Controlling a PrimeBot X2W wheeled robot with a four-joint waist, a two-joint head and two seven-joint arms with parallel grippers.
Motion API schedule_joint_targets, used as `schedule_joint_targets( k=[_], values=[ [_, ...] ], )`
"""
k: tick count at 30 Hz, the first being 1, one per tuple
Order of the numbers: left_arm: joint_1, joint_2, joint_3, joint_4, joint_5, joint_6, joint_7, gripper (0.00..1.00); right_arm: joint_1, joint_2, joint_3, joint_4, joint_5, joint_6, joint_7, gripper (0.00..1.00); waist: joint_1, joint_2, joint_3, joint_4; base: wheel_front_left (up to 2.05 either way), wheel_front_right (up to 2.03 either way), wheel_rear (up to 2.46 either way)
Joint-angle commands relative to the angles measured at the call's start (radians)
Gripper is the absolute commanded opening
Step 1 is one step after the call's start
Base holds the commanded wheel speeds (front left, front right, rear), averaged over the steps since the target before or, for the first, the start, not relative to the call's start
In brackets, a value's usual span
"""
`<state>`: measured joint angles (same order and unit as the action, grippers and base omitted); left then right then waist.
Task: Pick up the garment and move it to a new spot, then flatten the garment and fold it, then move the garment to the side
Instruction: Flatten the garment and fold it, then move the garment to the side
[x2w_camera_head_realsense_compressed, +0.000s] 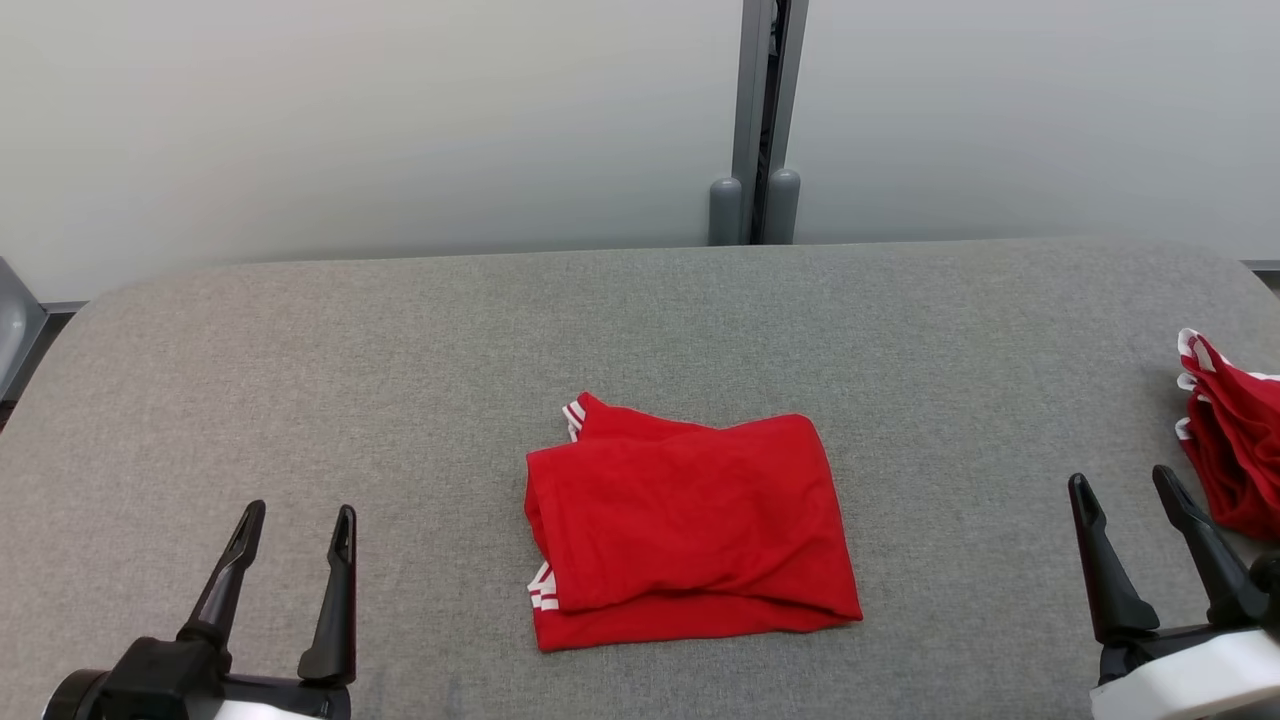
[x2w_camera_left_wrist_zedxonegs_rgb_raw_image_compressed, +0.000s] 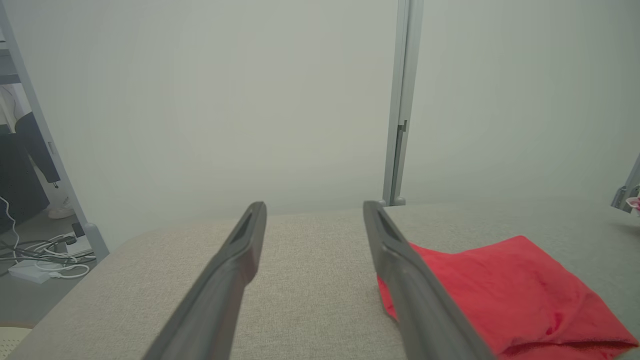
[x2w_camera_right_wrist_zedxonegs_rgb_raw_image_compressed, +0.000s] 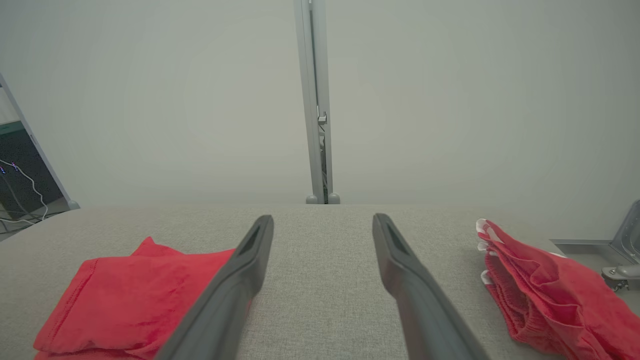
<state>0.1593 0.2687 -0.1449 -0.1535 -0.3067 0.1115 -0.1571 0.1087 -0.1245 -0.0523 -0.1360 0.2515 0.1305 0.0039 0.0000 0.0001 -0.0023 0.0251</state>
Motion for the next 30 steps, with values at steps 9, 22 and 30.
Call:
schedule_joint_targets(
  k=[9, 22, 30],
  values=[
    [0.006, 0.007, -0.006, -0.003, -0.003, 0.011, 0.017, 1.0, 0.01, 0.007, -0.021, -0.011, 0.001, 0.001, 0.009, 1.0, 0.0, -0.0001, -0.005, 0.003, 0.0, 0.0, 0.0],
    [-0.004, 0.007, -0.007, 0.006, -0.014, 0.022, 0.013, 1.0, 0.003, 0.005, -0.037, -0.022, -0.003, 0.001, 0.011, 1.0, 0.0, -0.0001, 0.01, 0.01, 0.0, 0.0, 0.0],
    [-0.041, 0.012, -0.003, 0.002, -0.018, 0.018, 0.0, 1.0, -0.034, -0.003, -0.053, -0.003, 0.011, 0.001, 0.014, 1.0, 0.0, -0.0001, 0.034, 0.028, 0.0, 0.0, 0.0]
  ],
)
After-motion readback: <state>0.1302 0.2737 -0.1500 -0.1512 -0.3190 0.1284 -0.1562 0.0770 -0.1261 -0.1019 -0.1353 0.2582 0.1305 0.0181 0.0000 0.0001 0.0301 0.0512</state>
